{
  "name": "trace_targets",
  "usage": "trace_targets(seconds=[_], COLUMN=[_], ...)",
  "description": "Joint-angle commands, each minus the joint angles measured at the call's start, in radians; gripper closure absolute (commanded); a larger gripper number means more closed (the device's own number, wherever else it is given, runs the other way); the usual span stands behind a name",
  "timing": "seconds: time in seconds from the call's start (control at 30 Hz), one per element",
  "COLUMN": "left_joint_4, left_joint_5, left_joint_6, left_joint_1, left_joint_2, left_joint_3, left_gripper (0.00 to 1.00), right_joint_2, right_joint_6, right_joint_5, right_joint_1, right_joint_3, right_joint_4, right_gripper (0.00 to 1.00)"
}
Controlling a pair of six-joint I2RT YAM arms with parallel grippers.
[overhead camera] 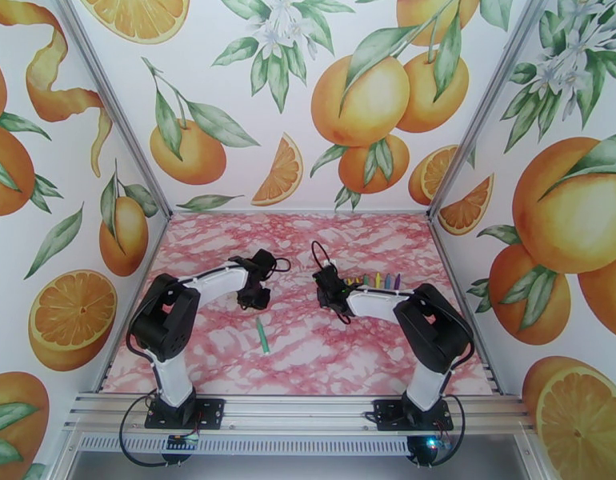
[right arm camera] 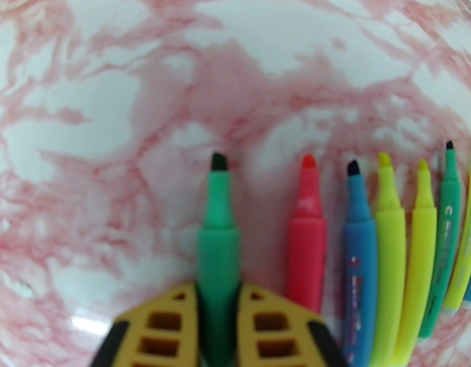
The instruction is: Open the pen caps
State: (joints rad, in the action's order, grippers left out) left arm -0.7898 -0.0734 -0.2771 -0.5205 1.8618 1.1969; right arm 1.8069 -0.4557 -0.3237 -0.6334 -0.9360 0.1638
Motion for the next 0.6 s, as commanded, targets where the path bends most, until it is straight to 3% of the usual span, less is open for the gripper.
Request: trace_targets(seconds=[0.0,0.57], left_joint_4=[-0.005,-0.005], left_joint_5=[-0.032,-0.044], left_joint_6=[0.018,0.010], left_joint_1=[-0.007,-0.011], left_joint_2=[0.011,0.015], left_joint_3=[0.031,0.030], left_gripper=[0.87,0.80], right_joint_2=[0.019,-0.061], right_joint_6=[-0.010,-0.004], right_joint_5=[-0.031,-0.008], right_joint_1=[0.007,0.003], right_joint_3=[-0.018,0.004], right_joint_4=[0.027,0.048], right_gripper=[0.78,0.69])
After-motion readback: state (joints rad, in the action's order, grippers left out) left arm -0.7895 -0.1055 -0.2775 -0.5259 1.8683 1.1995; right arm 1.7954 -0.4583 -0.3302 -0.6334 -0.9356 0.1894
